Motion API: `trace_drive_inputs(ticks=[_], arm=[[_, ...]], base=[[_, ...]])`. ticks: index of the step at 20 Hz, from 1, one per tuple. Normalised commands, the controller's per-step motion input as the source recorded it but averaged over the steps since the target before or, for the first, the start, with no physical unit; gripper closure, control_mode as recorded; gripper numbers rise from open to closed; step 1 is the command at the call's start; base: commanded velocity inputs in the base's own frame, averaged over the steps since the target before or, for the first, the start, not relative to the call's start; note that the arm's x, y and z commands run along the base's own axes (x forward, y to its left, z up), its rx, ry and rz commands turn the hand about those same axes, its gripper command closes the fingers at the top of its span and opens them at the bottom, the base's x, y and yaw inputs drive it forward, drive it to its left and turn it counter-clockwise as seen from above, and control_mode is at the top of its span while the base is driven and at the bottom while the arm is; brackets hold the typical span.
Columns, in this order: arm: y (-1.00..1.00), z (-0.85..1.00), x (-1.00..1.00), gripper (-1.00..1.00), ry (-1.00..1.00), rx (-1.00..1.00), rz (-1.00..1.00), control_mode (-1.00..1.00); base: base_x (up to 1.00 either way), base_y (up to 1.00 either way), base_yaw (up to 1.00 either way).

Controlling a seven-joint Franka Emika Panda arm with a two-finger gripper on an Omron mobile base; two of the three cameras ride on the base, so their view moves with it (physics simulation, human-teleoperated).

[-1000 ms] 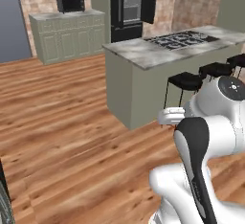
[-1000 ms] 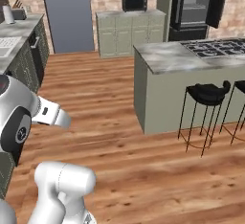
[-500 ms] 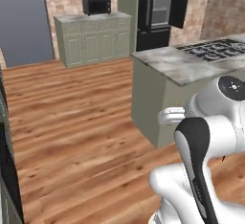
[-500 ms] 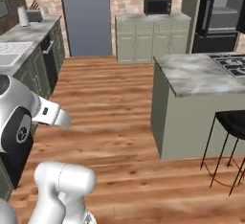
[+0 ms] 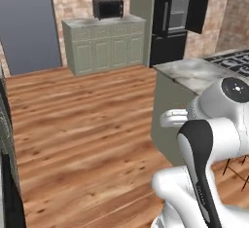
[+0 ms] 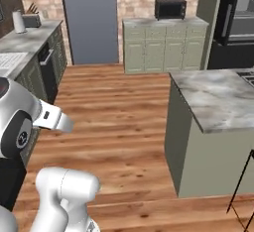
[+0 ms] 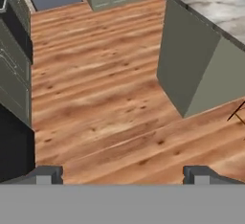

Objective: Open the fridge, grab two sodas, and place both sodas inside the bowl with ice on the dining counter.

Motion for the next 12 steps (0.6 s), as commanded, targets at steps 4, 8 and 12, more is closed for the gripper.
trace_drive_inputs(ticks=[4, 8, 12], arm=[[0.0, 0.0, 0.0, -1.0, 0.0, 0.0, 0.0, 1.0], [0.0, 0.0, 0.0, -1.0, 0.0, 0.0, 0.0, 1.0], [0.0, 0.0, 0.0, -1.0, 0.0, 0.0, 0.0, 1.0]], base=[[1.0, 0.6, -0.22], [0.95, 0.65, -0.33], [0.94, 0.67, -0.35]])
